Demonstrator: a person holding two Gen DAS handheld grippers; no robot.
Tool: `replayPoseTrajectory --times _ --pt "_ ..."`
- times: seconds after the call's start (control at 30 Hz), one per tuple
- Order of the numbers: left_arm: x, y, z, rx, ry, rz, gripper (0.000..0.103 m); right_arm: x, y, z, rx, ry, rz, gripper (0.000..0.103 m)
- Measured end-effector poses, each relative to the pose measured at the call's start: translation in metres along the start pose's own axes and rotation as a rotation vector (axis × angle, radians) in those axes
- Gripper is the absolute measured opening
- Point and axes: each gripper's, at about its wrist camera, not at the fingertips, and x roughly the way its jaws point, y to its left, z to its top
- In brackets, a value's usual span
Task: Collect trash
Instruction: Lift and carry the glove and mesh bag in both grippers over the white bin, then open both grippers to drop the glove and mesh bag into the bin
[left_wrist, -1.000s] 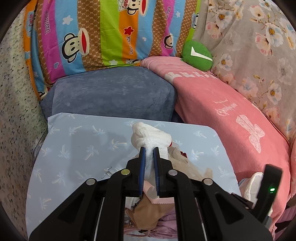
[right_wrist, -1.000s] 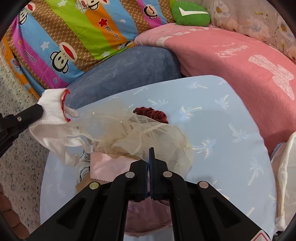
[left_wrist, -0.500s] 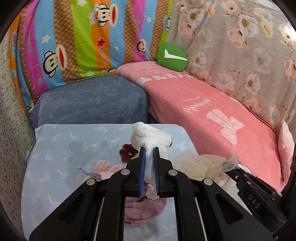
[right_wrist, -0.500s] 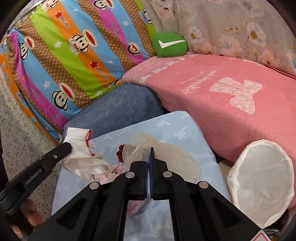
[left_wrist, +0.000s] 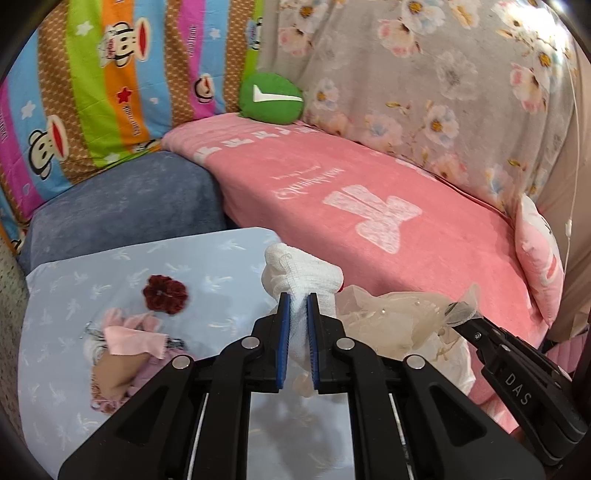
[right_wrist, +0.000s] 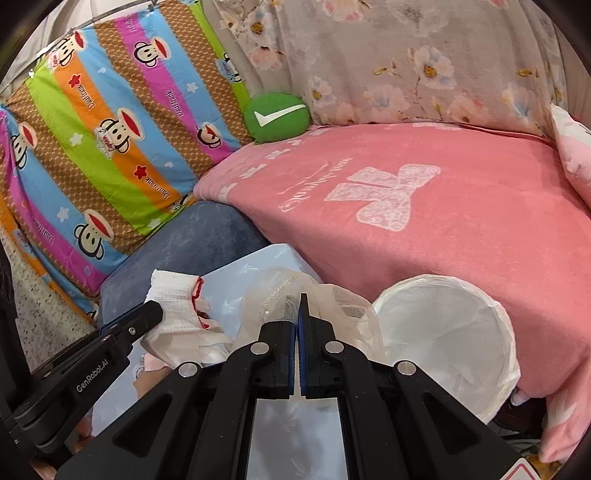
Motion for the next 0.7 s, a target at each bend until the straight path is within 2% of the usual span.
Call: replayPoseTrajectory --times 0.3,0.5,0.57,0.63,0.67,0.7 --pt "0.024 -0.062 -0.007 0.074 0.056 -0.084 0.010 -0.009 -0.066 -0.001 0.073 0.003 -0.076 0.001" --pt "0.038 -0.087 -0.010 0.105 0.074 -0.133 0.011 -0.006 -0.095 -0.005 0.114 0.017 -0.109 0.002" --pt "0.044 -0.095 -0.010 0.116 0.087 -0.149 0.011 -0.003 -0.102 -0.006 0.119 0.027 -0.115 0.007" --pt "0.048 -0.100 -0.011 0.114 0.098 -0.159 0.012 -0.002 -0.105 -0.007 0.118 0.029 -0.129 0.008" --pt "0.049 -0.101 -0.012 0.112 0.102 -0.161 0.016 0.000 -0.105 -0.007 0.117 0.034 -0.134 0.009" --pt "0.051 -0.102 -0.012 0.110 0.106 -0.161 0.025 0.002 -0.106 -0.008 0.116 0.042 -0.136 0.009"
